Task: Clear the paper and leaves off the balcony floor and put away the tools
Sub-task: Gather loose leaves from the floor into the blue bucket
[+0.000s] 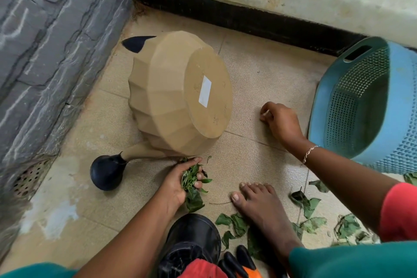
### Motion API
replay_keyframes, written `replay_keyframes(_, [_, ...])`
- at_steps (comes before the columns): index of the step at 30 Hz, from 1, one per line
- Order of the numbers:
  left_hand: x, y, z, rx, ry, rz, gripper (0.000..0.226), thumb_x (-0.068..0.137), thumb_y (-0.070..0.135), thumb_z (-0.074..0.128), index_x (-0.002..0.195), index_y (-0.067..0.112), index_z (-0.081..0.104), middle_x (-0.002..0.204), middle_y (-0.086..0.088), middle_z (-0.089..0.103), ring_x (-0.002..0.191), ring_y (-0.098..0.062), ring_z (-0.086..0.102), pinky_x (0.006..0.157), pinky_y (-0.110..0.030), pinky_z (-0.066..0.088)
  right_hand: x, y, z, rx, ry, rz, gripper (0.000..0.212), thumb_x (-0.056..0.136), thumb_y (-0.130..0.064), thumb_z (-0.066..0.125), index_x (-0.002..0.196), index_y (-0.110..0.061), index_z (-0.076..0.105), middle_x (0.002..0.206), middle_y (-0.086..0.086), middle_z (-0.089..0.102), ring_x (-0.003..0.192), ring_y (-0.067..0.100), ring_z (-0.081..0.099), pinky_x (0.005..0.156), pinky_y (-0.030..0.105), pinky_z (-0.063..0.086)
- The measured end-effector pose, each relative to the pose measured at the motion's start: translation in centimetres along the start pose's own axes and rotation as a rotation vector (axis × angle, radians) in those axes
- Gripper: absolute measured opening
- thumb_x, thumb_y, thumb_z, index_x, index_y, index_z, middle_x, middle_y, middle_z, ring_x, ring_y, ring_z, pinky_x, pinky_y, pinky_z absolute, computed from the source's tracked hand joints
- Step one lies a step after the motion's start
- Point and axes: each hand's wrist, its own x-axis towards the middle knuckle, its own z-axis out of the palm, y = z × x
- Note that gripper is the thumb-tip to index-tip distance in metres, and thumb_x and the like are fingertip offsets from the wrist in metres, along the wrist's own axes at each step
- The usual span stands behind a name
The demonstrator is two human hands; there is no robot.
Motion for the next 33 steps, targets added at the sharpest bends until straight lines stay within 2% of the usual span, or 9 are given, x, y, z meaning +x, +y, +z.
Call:
replay_keyframes(3, [0.2,0.0,-0.1,-0.011,-0.003,0.000,0.012,0.093,0.008,0.043,0.085,0.007,0.052,0.052,-0.004,0.051,0.035,-0.011,0.045,0.031,-0.011,0.030,0.3,0.0,0.2,-0.149,-0.042,-0.045,0.014,0.088,-0.002,0.053,0.095,-0.005,0.064,0.092,0.010,0.060,0.083,0.025,0.058,0.066,0.026,0.039])
replay_keyframes(6, [0.2,0.2,-0.1,-0.031,-0.016,0.002,0.016,0.094,0.008,0.041,0.082,0.007,0.052,0.051,-0.003,0.051,0.035,-0.010,0.045,0.032,-0.011,0.030,-0.9,-2.1,0.7,-0.021,-0.138,-0.082,0.011,0.086,-0.003,0.055,0.089,-0.007,0.065,0.090,0.006,0.061,0.080,0.019,0.054,0.065,0.024,0.039])
replay_keyframes(9, [0.1,0.7,-0.3,-0.048,-0.008,-0.005,0.020,0.094,0.008,0.039,0.077,0.006,0.050,0.050,-0.003,0.050,0.034,-0.010,0.044,0.031,-0.011,0.029,-4.3,-6.0,2.9,0.128,-0.410,-0.331,0.011,0.083,0.000,0.057,0.084,-0.007,0.065,0.087,0.004,0.065,0.081,0.017,0.057,0.075,0.028,0.043])
replay_keyframes(12, [-0.1,0.9,-0.7,-0.045,0.016,-0.004,0.021,0.093,0.008,0.040,0.075,0.006,0.049,0.049,-0.003,0.049,0.033,-0.010,0.043,0.031,-0.010,0.029,-6.0,-8.0,5.3,0.053,-0.563,-0.490,0.010,0.086,-0.006,0.054,0.089,-0.007,0.064,0.094,0.005,0.063,0.086,0.018,0.056,0.075,0.025,0.038])
replay_keyframes(15, [-0.2,0.9,-1.0,-0.051,0.043,0.006,0.017,0.092,0.008,0.042,0.080,0.007,0.053,0.052,-0.004,0.049,0.033,-0.010,0.043,0.032,-0.010,0.028,-5.6,-8.3,6.0,-0.081,-0.521,-0.548,0.022,0.092,-0.012,0.046,0.107,-0.006,0.061,0.108,0.011,0.061,0.096,0.026,0.058,0.084,0.033,0.045])
replay_keyframes(18, [-0.1,0.9,-1.1,-0.062,0.040,0.003,0.016,0.092,0.008,0.043,0.079,0.007,0.051,0.052,-0.003,0.048,0.033,-0.010,0.043,0.031,-0.010,0.028,-5.9,-8.7,6.1,-0.230,-0.472,-0.588,0.031,0.096,-0.007,0.036,0.123,-0.004,0.051,0.110,0.015,0.058,0.095,0.029,0.058,0.081,0.035,0.046])
replay_keyframes(25, [0.1,0.4,-0.5,-0.056,0.046,-0.006,0.018,0.093,0.010,0.046,0.077,0.008,0.054,0.049,-0.002,0.049,0.031,-0.009,0.043,0.031,-0.009,0.028,-6.5,-8.4,6.6,-0.298,-0.408,-0.449,0.034,0.096,-0.008,0.034,0.129,-0.006,0.044,0.118,0.012,0.051,0.100,0.028,0.053,0.084,0.034,0.044])
replay_keyframes(28, [-0.1,0.2,-0.6,-0.046,0.026,-0.021,0.016,0.092,0.010,0.046,0.078,0.009,0.054,0.051,-0.002,0.048,0.033,-0.009,0.043,0.031,-0.010,0.029,-6.4,-7.9,6.8,-0.239,-0.404,-0.436,0.030,0.097,-0.012,0.038,0.123,-0.008,0.050,0.115,0.010,0.053,0.098,0.025,0.053,0.080,0.031,0.044])
replay_keyframes(33, [-0.2,-0.9,0.2,0.001,-0.104,-0.090,0.015,0.092,0.014,0.047,0.086,0.004,0.055,0.060,-0.005,0.047,0.038,-0.010,0.045,0.033,-0.011,0.032,-6.8,-6.4,4.8,0.178,-0.328,-0.283,0.006,0.086,-0.005,0.057,0.085,-0.008,0.062,0.085,0.002,0.060,0.079,0.019,0.055,0.069,0.029,0.039])
